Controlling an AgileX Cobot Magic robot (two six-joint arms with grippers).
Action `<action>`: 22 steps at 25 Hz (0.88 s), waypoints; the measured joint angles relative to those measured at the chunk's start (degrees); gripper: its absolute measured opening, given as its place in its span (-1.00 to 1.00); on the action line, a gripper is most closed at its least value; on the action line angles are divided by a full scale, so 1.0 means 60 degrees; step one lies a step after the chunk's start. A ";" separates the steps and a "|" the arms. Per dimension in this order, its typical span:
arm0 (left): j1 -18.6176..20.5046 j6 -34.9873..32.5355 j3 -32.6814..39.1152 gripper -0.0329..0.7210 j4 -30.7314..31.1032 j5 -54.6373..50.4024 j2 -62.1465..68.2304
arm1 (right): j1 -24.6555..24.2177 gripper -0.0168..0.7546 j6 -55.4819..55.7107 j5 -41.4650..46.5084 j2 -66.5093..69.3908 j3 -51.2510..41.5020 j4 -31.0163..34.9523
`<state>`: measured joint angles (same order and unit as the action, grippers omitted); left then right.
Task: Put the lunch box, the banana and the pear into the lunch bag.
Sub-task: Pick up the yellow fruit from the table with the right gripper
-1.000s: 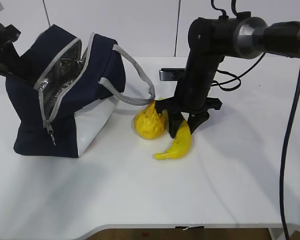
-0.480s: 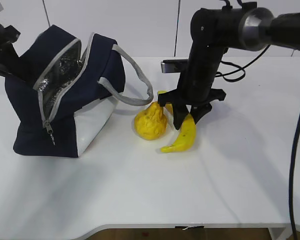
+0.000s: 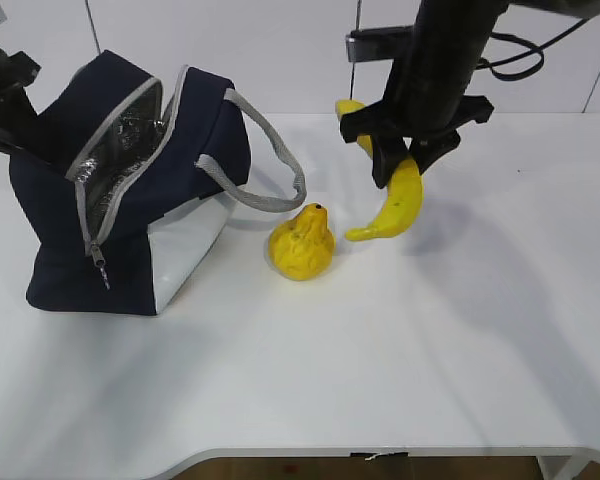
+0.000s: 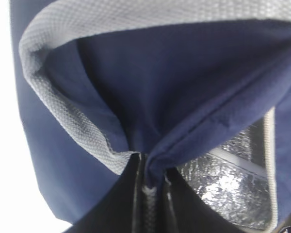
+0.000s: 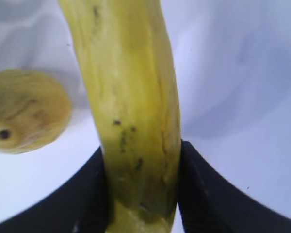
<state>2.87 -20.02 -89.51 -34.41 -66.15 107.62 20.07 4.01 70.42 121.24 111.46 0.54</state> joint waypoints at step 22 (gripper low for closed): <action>0.0000 -0.0695 0.0000 -0.86 -0.1410 -0.0217 0.0000 | 0.0162 -0.15 -0.3042 -0.0814 0.1008 0.0969 1.1216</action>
<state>2.87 -24.20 -89.51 -42.87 -67.45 107.62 21.04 -14.24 65.54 127.29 117.28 67.84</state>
